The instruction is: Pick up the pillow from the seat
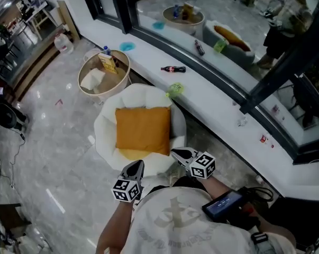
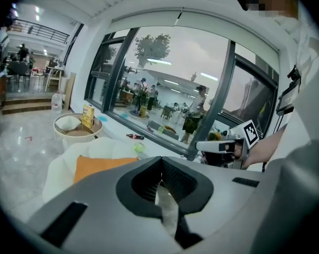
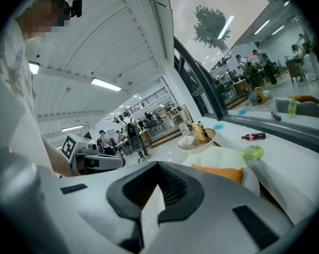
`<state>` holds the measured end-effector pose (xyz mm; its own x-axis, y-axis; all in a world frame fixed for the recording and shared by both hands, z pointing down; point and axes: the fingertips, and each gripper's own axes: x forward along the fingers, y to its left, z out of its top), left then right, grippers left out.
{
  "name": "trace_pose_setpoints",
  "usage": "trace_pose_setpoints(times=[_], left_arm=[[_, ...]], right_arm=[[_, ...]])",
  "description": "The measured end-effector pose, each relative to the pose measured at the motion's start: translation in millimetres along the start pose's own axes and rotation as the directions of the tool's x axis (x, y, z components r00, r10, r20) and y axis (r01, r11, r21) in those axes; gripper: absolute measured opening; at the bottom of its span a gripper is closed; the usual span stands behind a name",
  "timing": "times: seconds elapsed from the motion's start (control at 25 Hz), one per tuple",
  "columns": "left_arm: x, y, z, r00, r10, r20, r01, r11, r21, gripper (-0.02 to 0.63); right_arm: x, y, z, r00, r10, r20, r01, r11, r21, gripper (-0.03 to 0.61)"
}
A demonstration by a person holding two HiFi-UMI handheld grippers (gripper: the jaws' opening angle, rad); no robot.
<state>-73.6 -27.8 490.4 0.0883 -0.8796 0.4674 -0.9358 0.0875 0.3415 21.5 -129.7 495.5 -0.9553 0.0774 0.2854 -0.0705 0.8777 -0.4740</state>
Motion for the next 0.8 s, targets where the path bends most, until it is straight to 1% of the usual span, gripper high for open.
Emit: trace_pose_setpoints(times=[0.16,0.4,0.48,0.6,0.8], left_arm=[[19.4,16.7,14.1,1.0,0.027,-0.007,-0.027,1.0,-0.005,0.011],[35.4,40.7,22.9,0.996,0.086,-0.013,-0.087,0.995,-0.051,0.011],[36.1,46.7,19.7,0.995,0.091,-0.029,-0.093,0.994,-0.061,0.011],[39.3,54.0,13.9,0.995,0.082,-0.057,-0.086,0.994,-0.065,0.011],[45.9,77.4,14.9,0.995,0.048,-0.087,-0.052,0.998,-0.042,0.011]], right_arm=[[26.6,-25.8,13.2,1.0,0.021,-0.024,-0.021,1.0,-0.004,0.014],[50.7,-56.0,15.9,0.996,0.042,-0.083,-0.042,0.999,0.002,0.013],[57.2,-65.1,13.8,0.995,0.03,-0.096,-0.029,1.0,0.013,0.014],[61.6,-79.6,7.9,0.994,-0.011,-0.109,0.016,0.999,0.041,0.014],[80.9,-93.0,5.4,0.993,-0.063,-0.103,0.069,0.996,0.056,0.014]])
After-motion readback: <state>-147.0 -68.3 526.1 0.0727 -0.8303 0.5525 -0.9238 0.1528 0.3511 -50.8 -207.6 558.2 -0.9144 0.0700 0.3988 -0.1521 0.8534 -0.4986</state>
